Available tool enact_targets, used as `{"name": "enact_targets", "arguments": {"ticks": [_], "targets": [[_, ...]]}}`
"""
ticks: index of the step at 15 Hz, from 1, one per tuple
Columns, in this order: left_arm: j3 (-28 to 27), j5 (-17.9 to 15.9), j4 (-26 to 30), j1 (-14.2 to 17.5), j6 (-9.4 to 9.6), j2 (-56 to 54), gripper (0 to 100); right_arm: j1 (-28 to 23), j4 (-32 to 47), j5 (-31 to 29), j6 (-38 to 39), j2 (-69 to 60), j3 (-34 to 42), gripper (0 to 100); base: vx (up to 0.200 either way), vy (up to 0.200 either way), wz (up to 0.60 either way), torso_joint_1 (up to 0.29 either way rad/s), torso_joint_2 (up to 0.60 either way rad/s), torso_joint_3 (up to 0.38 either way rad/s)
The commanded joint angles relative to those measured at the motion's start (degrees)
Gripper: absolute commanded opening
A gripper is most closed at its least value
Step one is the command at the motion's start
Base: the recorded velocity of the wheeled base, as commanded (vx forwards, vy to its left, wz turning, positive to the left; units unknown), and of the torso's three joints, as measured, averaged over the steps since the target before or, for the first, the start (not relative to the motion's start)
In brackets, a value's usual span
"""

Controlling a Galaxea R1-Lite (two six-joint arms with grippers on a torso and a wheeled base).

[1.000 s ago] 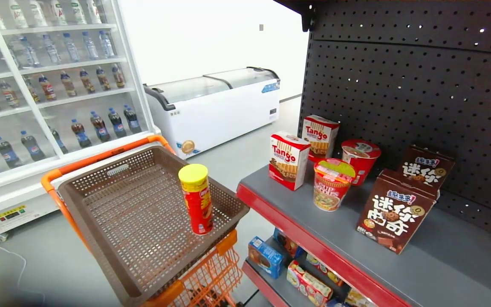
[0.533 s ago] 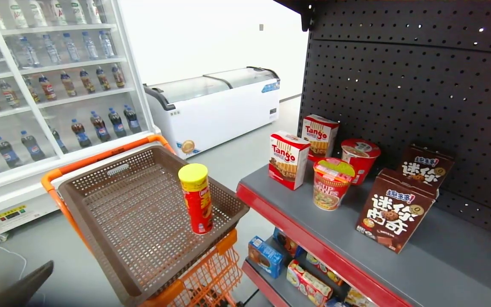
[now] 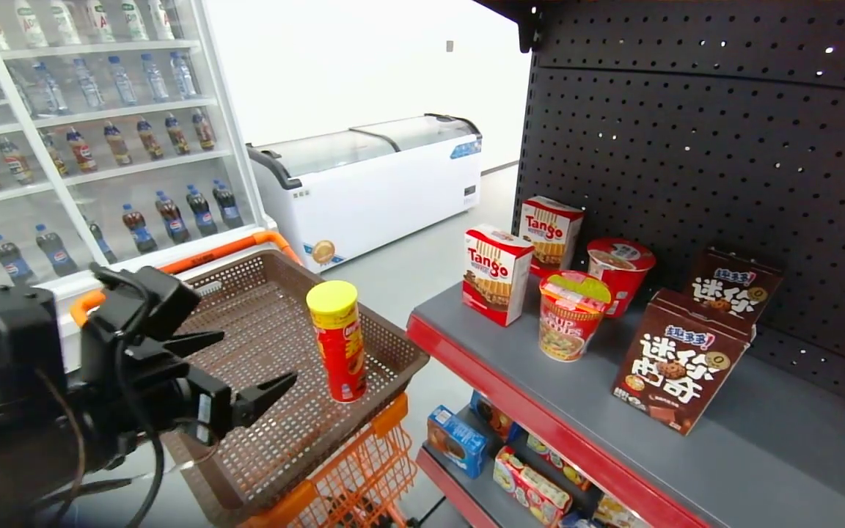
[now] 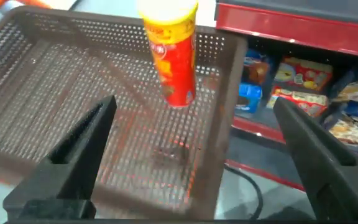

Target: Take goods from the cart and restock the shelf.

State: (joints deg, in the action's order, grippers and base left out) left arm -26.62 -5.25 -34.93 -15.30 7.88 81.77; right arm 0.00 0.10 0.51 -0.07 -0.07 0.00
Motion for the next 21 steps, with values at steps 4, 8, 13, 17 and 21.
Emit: {"name": "enact_targets", "arguments": {"ticks": [4, 8, 13, 17, 21], "targets": [[-6.69, 3.58, -9.63, -0.96, -1.20, 23.08, 100, 0.00, -0.01, 0.02, -0.01, 0.07, 0.00, 100, 0.000, 0.000, 0.00, 0.000, 0.00, 0.000], [-9.76, 3.58, -16.23, -1.05, -1.63, 30.29, 100, 0.00, -0.01, 0.02, -0.01, 0.07, 0.00, 100, 0.000, 0.000, 0.00, 0.000, 0.00, 0.000], [-12.93, 4.02, -22.64, -1.22, -1.99, 37.41, 100, 0.00, -0.01, 0.02, -0.01, 0.07, 0.00, 100, 0.000, 0.000, 0.00, 0.000, 0.00, 0.000], [-16.18, 4.73, -25.81, -1.22, -1.90, 41.18, 100, 0.00, -0.01, 0.02, -0.01, 0.07, 0.00, 100, 0.000, 0.000, 0.00, 0.000, 0.00, 0.000], [-16.71, 4.73, -29.23, -1.22, -1.63, 44.52, 100, 0.00, -0.01, 0.02, -0.01, 0.07, 0.00, 100, 0.000, 0.000, 0.00, 0.000, 0.00, 0.000]]}}
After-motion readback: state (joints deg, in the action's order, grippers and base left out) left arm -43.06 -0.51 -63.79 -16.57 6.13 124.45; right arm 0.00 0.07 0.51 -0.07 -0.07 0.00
